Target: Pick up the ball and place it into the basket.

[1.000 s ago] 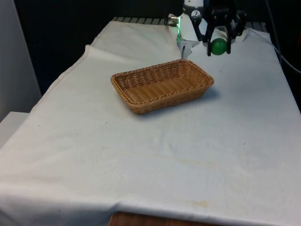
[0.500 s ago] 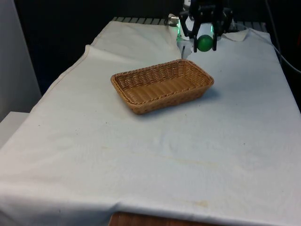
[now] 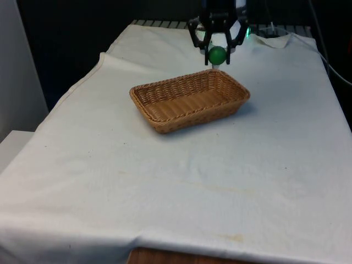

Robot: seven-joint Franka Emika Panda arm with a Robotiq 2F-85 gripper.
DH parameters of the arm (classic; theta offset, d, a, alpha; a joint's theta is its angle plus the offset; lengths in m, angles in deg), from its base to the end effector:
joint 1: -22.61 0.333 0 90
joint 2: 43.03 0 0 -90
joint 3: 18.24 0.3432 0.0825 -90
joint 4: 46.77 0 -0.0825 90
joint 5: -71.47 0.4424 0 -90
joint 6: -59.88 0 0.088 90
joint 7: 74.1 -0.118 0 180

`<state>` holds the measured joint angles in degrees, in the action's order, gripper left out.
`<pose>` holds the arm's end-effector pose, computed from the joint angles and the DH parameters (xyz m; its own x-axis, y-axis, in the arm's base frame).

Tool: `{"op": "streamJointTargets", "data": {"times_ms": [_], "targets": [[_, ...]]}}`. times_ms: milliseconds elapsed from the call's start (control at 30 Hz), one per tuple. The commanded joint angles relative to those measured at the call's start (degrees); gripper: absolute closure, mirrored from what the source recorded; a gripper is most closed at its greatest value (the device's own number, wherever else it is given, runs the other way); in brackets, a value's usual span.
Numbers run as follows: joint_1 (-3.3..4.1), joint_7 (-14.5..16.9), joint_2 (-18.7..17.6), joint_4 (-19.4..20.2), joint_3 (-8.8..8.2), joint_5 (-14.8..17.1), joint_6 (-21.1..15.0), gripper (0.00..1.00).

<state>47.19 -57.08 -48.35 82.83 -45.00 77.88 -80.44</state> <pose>0.5841 -0.0213 0.3097 0.9778 0.1781 0.1107 0.1799 -0.9837 -0.0062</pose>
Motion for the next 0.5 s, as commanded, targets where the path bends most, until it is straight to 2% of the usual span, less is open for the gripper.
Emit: {"op": "streamJointTargets", "data": {"times_ms": [0, 100, 133, 367, 400, 467], "targets": [[-0.23, 0.6, -0.1, 0.6, -0.4, -0.1, -1.1, 0.99], [-0.06, 1.3, -0.3, 1.2, -1.26, 0.0, -1.5, 0.99], [-0.29, 1.9, -0.5, 1.7, -1.49, 0.3, -2.5, 0.99], [-0.52, 4.0, -1.5, 3.8, -3.32, 0.9, -5.1, 0.99], [-0.23, 3.3, -1.5, 3.5, -3.5, 0.2, -4.4, 0.99], [-0.52, 4.8, -2.2, 4.7, -3.9, 1.4, -6.5, 0.99]]}}
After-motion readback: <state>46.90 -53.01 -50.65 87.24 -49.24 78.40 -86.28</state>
